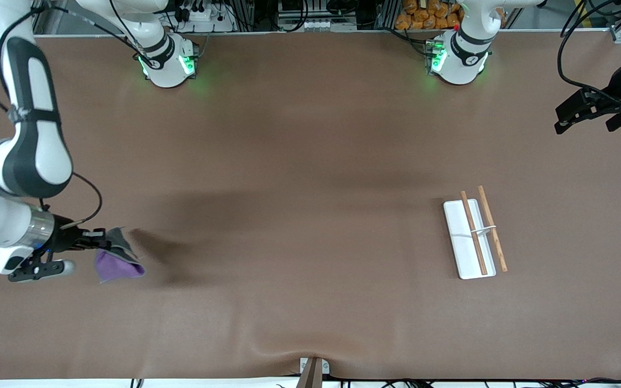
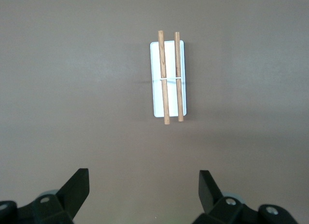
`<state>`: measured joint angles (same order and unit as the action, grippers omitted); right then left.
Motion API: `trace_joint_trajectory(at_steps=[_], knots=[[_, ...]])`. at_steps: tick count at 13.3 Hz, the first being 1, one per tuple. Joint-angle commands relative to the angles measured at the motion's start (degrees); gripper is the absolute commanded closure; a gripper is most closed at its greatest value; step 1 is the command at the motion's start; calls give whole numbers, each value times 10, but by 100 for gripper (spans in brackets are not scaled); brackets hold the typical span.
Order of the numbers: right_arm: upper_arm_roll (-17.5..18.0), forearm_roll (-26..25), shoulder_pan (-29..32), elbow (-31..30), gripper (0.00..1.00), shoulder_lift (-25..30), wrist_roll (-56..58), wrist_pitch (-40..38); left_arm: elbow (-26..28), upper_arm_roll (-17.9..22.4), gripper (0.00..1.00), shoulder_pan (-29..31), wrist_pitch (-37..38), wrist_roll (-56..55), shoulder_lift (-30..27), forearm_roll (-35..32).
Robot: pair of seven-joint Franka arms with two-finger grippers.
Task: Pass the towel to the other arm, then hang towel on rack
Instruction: 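Lift the towel with the right gripper while the left gripper approaches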
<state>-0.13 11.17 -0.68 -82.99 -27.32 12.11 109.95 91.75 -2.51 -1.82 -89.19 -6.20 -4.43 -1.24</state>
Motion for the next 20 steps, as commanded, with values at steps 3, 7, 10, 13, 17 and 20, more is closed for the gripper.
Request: trace_joint_trajectory(at_steps=[3, 7, 10, 13, 17, 20], knots=[[32, 8, -57, 18, 100, 38, -65, -33, 0, -1, 0, 4, -5, 8, -1, 8], [44, 4, -127, 48, 100, 38, -203, -28, 0, -1, 0, 4, -10, 8, 3, 8], [43, 4, -169, 73, 100, 31, -260, -21, 0, -1, 0, 3, -14, 8, 6, 8], [42, 3, -210, 75, 100, 29, -354, 19, -2, -3, 0, -3, -32, 5, 18, 9], [42, -1, -258, 74, 100, 26, -474, 44, -5, -7, 0, -9, -77, -1, 53, 53], [42, 1, -273, 74, 100, 22, -537, 61, -5, -7, 0, -27, -101, -2, 80, 64]])
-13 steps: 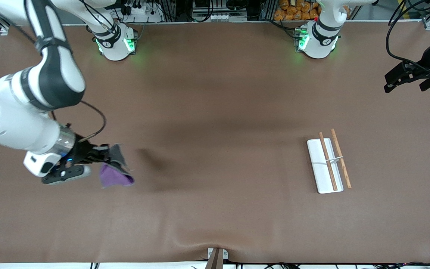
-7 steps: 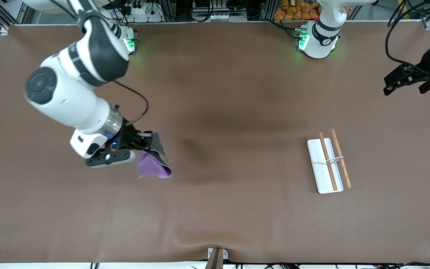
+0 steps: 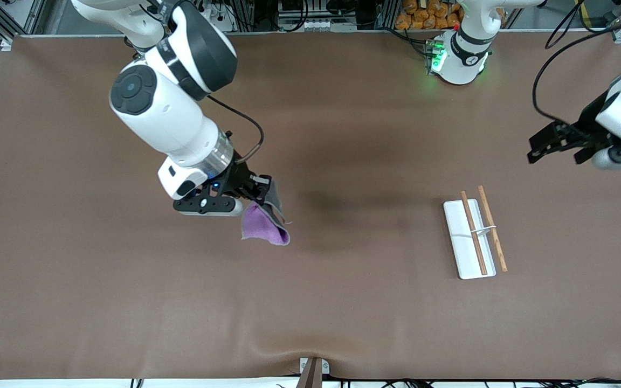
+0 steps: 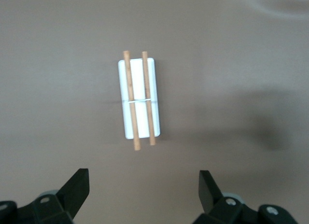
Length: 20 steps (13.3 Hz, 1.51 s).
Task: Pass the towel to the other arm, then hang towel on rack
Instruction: 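Lift the towel with the right gripper while the left gripper approaches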
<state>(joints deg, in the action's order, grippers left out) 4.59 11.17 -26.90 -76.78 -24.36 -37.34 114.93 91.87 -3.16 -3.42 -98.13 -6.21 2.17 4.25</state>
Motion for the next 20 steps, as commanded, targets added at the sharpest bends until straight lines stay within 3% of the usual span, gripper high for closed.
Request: trace_joint_trajectory(at_steps=[1, 7, 14, 20], knots=[[-5, 1, -17, 12, 100, -10, -62, 19, -7, 0, 0, -14, -18, -3, 22, 9], [-5, 3, -46, 14, 100, -17, -212, 52, -39, 0, 0, -61, -68, -27, 97, 10], [-3, 5, -84, 15, 100, -36, -386, 140, -30, 0, 0, -128, -98, -201, 147, 10], [-3, 6, -112, 52, 100, -74, -405, 168, 23, -26, 0, -146, -105, -395, 157, 23]])
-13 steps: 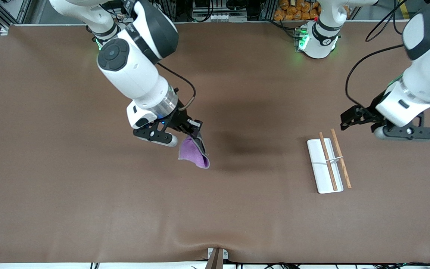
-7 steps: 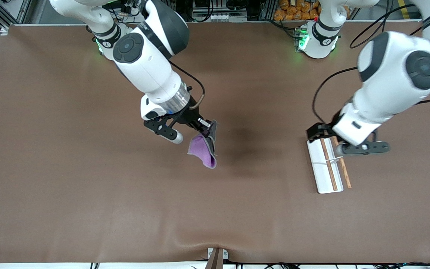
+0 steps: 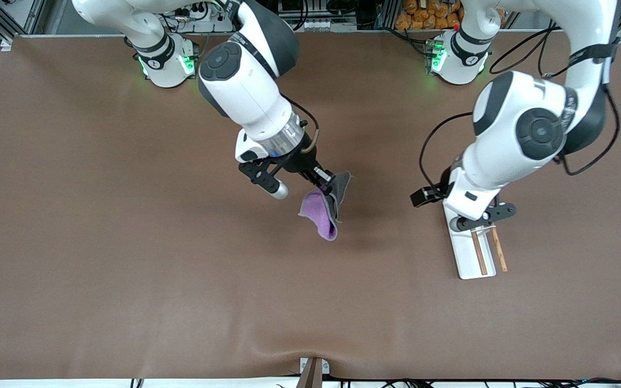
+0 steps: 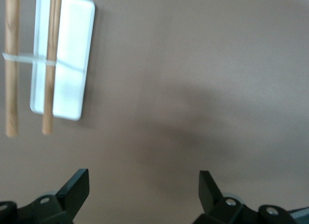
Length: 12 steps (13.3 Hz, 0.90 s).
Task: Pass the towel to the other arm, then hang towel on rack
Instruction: 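Lift the towel with the right gripper while the left gripper approaches, then grasp the hanging towel edge with the left gripper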
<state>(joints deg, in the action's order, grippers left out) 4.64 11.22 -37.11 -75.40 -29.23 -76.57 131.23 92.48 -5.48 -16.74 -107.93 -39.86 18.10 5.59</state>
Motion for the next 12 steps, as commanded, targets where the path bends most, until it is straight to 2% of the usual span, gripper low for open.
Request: trace_joint_trajectory(at_steps=[1, 5, 10, 12], knots=[[-3, 12, -15, 39, 100, -29, -15, 19, 24, -2, 0, -22, -11, -93, 2, 9], [-4, 19, -20, 39, 100, -34, -22, 32, 54, -3, 0, -64, -76, -273, 28, 9], [-4, 19, -19, 39, 100, -33, -21, 29, 96, -13, 0, -74, -113, -339, 43, 10], [-4, 19, -19, 39, 100, -33, -21, 29, 108, -23, 0, -73, -133, -367, 41, 45]])
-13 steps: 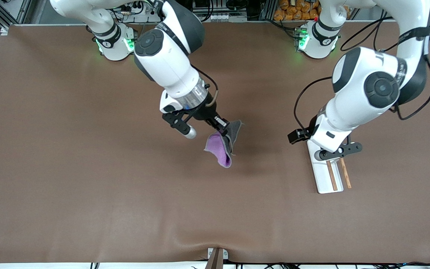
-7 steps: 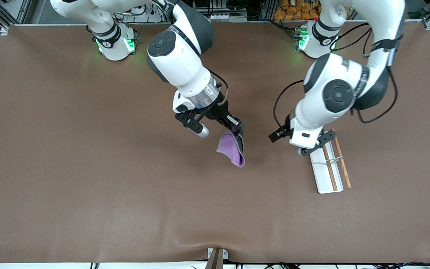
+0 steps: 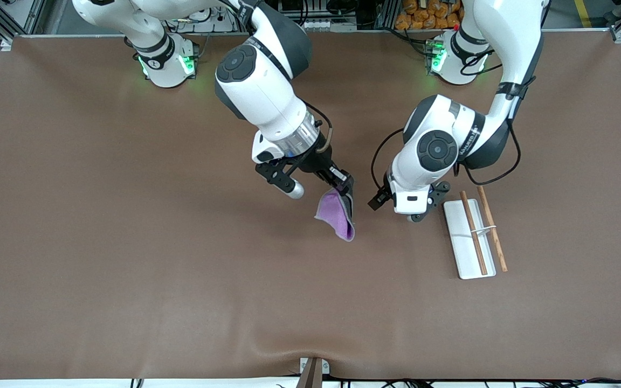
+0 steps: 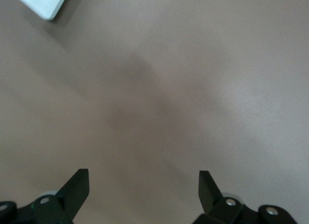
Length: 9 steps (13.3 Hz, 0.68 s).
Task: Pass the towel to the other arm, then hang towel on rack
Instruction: 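Grasp the hanging towel edge with the left gripper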
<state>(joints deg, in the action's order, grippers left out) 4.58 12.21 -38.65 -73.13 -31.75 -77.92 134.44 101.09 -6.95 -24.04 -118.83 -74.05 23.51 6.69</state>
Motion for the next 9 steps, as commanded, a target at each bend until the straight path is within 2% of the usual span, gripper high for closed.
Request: trace_joint_trajectory(at_steps=[1, 2, 5, 9], knots=[[-4, 9, -4, 17, 100, -8, -7, -3, 32, -8, 0, 0, -37, -26, -15, 61], [-4, 9, -4, 17, 100, -7, -7, -3, 38, -8, 0, 0, -40, -26, -16, 75], [-5, 9, -4, 17, 100, -7, -7, -4, 44, -10, 13, 0, -40, -26, -19, 96], [-5, 9, -4, 17, 100, -7, -7, -4, 42, -13, 22, 3, -55, -26, -17, 154]])
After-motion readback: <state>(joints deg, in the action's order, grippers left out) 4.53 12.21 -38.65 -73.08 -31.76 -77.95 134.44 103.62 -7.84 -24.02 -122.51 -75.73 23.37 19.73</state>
